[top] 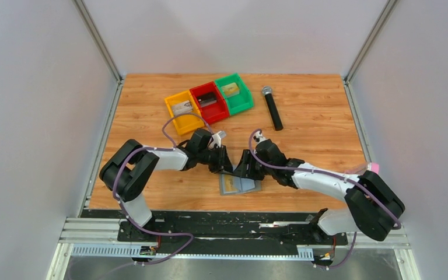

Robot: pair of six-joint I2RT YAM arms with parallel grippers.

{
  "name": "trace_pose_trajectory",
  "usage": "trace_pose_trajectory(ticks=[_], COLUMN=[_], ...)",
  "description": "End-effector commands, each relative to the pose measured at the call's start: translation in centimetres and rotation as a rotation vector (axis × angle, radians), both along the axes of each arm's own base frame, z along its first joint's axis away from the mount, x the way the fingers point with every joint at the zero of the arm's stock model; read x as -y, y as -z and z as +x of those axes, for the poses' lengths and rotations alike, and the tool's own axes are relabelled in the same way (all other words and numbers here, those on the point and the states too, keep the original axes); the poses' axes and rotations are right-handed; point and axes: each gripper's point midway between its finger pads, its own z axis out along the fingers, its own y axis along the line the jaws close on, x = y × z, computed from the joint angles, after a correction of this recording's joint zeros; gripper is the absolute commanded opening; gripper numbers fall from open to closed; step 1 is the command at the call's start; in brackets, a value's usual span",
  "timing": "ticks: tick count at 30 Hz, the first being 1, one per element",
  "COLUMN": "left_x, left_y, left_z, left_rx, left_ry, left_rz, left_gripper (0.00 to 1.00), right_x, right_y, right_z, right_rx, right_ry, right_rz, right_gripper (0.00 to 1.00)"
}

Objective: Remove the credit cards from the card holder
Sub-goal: Remove the credit card from the card holder.

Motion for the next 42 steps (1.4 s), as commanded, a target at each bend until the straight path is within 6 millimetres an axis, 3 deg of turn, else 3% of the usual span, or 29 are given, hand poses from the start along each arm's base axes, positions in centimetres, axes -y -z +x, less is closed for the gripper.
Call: trace_pose_trajectory(ticks=[1,7,13,20,25,33,38,42], left_x=[2.1,3.4,4.2,4.1,3.5,0.1,-2.4,-3.3], left_y=[-2.0,-2.8,-1.6,-1.3,-2.5,-4.3,-4.2,-3.6], left_z=[0.7,0.8,0.6,0.8,1.8,3.2,2.3,1.2], left_rx=[0.041,0.041,0.031,0.029,0.059,0.100,0.132,0.129], left_ry=[0.035,0.049,0.061,0.048,-0.004,-0.097,-0.112,-0.102], left_rz=[-0.081,-0.110,-0.097,-0.089,-0.050,0.042,0.153,0.166], left_gripper=[0.24,0.24,0.25,0.25,0.25,0.26,0.25,0.25], right_x=[0.9,1.2,0.6,-0.4,-0.7,-0.4,-0.6,-0.6], right_y=[-3.8,-6.8,-7.3,-5.3,-2.7,1.2,2.3,2.6], right_z=[1.7,1.2,0.1,-0.7,-1.2,-1.1,-1.2,-1.2], right_rx=[0.084,0.127,0.134,0.071,0.028,-0.017,-0.049,-0.055], right_ry=[0.037,0.039,-0.006,-0.054,-0.077,-0.058,-0.067,-0.073], right_rz=[-0.046,-0.001,0.072,0.095,0.089,0.040,0.045,0.050], right_gripper=[0.52,0.48,0.33,0.25,0.24,0.21,0.21,0.21])
